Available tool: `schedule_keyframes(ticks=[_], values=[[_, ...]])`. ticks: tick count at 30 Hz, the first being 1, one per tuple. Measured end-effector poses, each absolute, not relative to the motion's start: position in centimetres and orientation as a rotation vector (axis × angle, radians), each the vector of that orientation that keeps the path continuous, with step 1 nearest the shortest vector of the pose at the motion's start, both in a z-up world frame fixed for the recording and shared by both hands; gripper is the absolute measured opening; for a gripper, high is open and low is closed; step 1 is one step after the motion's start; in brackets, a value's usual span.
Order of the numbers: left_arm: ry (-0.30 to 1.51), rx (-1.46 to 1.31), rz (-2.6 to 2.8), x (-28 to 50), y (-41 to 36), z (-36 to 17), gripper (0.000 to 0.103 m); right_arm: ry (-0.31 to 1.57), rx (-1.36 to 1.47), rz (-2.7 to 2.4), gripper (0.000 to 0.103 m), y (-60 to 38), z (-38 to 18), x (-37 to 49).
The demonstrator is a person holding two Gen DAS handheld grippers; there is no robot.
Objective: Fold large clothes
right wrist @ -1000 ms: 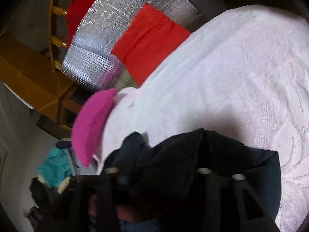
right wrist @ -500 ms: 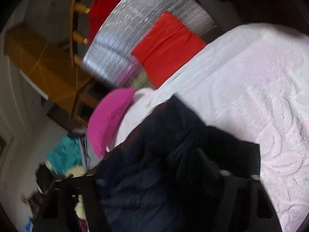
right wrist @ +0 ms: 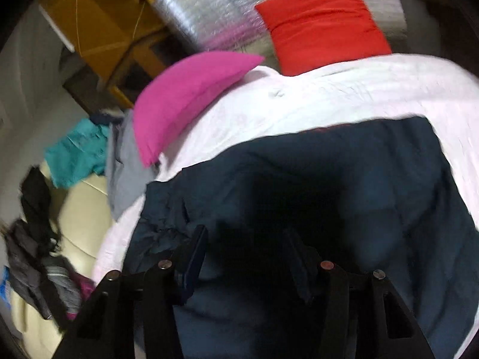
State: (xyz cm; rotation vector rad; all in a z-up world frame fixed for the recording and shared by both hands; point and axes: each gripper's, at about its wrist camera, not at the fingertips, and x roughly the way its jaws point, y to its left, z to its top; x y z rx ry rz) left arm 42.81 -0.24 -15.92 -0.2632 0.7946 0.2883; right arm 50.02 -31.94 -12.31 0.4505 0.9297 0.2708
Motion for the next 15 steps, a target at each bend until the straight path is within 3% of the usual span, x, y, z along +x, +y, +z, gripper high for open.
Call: schedule_keyframes(ticks=[7, 15], values=[[0.821, -0.327, 0.258, 43.9, 1.0, -16.5, 0.085, 1.056, 0.488, 0.140, 0.057, -31.4, -17.0, 55.0], [0.815, -0.352, 0.245, 44.1, 1.7, -16.6, 0.085, 0.979, 0.556, 0.167, 0.058, -31.9, -15.6, 54.3]])
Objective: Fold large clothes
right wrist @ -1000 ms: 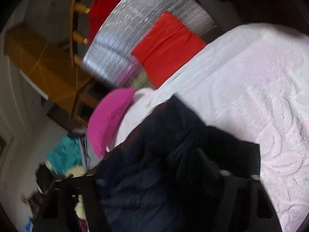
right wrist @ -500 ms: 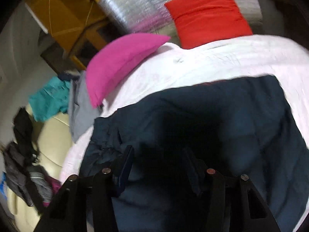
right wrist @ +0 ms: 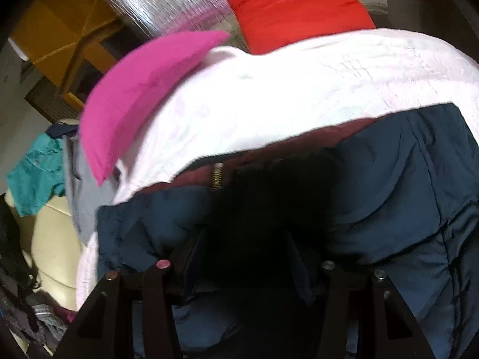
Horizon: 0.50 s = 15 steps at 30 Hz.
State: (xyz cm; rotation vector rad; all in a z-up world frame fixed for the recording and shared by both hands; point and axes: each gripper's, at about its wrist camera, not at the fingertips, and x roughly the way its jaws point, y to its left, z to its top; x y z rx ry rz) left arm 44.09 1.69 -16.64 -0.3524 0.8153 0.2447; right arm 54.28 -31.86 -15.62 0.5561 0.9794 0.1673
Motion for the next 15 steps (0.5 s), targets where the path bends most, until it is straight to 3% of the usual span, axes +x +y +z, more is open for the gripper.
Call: schedule_keyframes(ticks=[5, 10, 15], values=[[0.811, -0.363, 0.247, 44.2, 1.8, -16.3, 0.085, 0.928, 0.533, 0.309, 0.058, -28.7, -13.3, 54.0], [0.810, -0.365, 0.254, 44.4, 1.9, -16.3, 0.085, 1.035, 0.393, 0.296, 0.058, -24.4, -15.0, 56.0], [0.810, -0.355, 0.259, 44.4, 1.7, -16.2, 0.085, 1.073, 0.441, 0.285, 0.068, -24.6, -16.7, 57.3]])
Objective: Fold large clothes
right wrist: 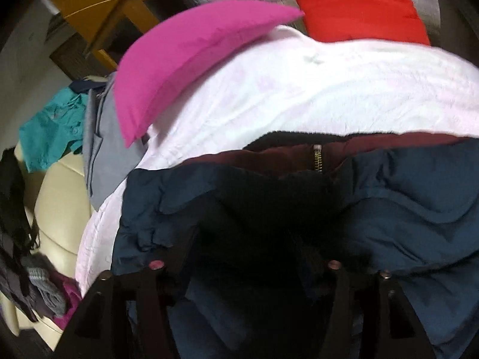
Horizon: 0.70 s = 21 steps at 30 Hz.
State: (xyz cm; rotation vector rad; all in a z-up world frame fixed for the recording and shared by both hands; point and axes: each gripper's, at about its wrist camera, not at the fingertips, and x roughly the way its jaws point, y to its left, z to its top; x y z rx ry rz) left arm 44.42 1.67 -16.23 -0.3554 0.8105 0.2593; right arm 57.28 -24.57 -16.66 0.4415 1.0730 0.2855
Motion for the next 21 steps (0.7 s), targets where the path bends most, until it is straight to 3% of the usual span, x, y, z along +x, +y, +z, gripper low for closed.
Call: schedule_keyframes(ticks=[12, 21], values=[[0.815, -0.351, 0.267, 44.1, 1.5, -16.1, 0.085, 0.858, 0.475, 0.132, 0.069, -34.3, -11.9, 50.8], [0.821, -0.314, 0.282, 44.3, 0.8, -16.3, 0.085, 0.994, 0.617, -0.090, 0.067, -42.2, -18.4, 51.9]])
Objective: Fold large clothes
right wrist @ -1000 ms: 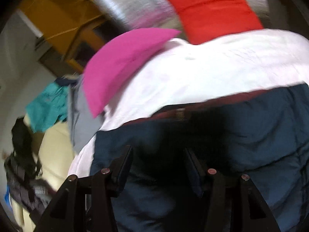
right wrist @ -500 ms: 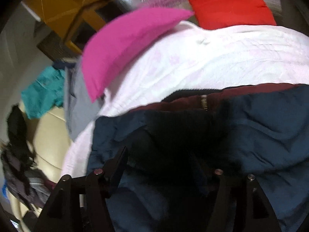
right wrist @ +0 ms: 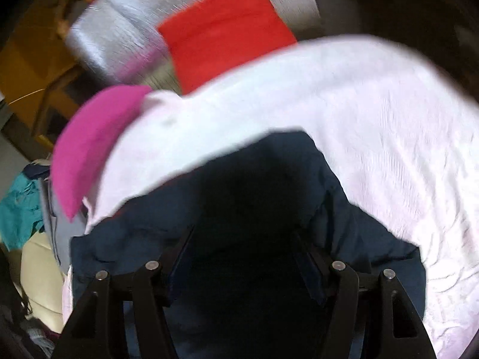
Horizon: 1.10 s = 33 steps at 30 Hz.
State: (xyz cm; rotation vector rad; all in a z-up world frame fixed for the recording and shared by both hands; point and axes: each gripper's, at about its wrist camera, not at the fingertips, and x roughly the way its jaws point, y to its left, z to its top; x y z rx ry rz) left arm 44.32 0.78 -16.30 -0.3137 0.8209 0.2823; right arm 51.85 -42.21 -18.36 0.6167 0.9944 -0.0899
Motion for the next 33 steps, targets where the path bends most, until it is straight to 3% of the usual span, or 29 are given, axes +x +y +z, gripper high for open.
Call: schedule_keyframes(ticks=[13, 18, 23, 27, 33], values=[[0.794, -0.369, 0.307, 43.1, 3.0, -14.7, 0.085, 0.863, 0.652, 0.071, 0.067, -43.6, -14.0, 42.1], [0.940, -0.358, 0.309, 44.6, 4.0, -17.2, 0.086, 0.915, 0.728, 0.123, 0.067, -43.3, -16.6, 38.8], [0.932, -0.319, 0.210, 45.1, 4.5, -16.7, 0.086, 0.907, 0.767, 0.151, 0.068, -44.0, -16.4, 37.8], [0.928, -0.454, 0.085, 46.7, 7.2, -16.2, 0.086, 0.856, 0.770, 0.110, 0.080, -46.8, -14.7, 37.0], [0.996, -0.568, -0.038, 50.0, 9.6, -17.7, 0.086, 0.884, 0.874, 0.052, 0.084, -51.7, -17.3, 38.1]])
